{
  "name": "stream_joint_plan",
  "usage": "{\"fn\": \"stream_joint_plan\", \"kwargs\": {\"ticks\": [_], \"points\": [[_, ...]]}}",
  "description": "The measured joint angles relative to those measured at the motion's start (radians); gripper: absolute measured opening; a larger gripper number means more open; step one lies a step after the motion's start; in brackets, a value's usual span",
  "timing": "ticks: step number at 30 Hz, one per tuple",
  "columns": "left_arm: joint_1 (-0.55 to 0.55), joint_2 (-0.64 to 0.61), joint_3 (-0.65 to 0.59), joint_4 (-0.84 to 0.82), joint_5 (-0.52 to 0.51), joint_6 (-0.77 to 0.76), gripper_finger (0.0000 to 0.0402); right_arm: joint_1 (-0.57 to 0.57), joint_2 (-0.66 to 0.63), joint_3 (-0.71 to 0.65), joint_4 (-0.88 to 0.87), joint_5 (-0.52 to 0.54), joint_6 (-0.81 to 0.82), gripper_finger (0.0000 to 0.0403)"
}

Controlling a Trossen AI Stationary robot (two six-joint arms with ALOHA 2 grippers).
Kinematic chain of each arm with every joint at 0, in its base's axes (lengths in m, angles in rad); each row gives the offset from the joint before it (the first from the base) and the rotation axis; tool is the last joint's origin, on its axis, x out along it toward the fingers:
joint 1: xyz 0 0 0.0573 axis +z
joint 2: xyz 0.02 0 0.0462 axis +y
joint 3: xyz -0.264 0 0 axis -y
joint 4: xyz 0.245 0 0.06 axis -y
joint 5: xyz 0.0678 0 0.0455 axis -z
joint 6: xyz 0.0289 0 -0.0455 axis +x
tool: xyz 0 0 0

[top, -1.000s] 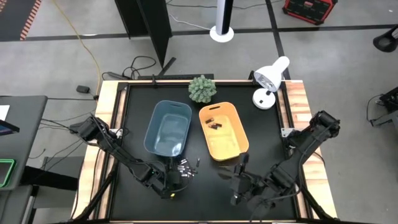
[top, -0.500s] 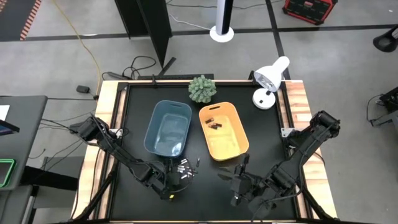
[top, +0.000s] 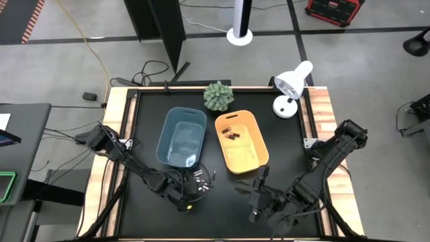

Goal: Sort batteries
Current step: Put the silver battery into the blue bin

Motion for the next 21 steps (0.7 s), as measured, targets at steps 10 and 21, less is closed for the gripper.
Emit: {"fn": "stream_joint_plan", "kwargs": {"ticks": [10, 21], "points": [[-0.011, 0.078, 0.004, 0.008, 0.025, -0.044, 0.0072, 0.0, 0.0, 0.0, 0.001, 0.0, 0.004, 0.0122], [-0.034, -0.023, -0.004, -0.015, 0.047, 0.002, 0.004, 0.0, 0.001, 0.0, 0.002, 0.0, 0.004, 0.0122]]}}
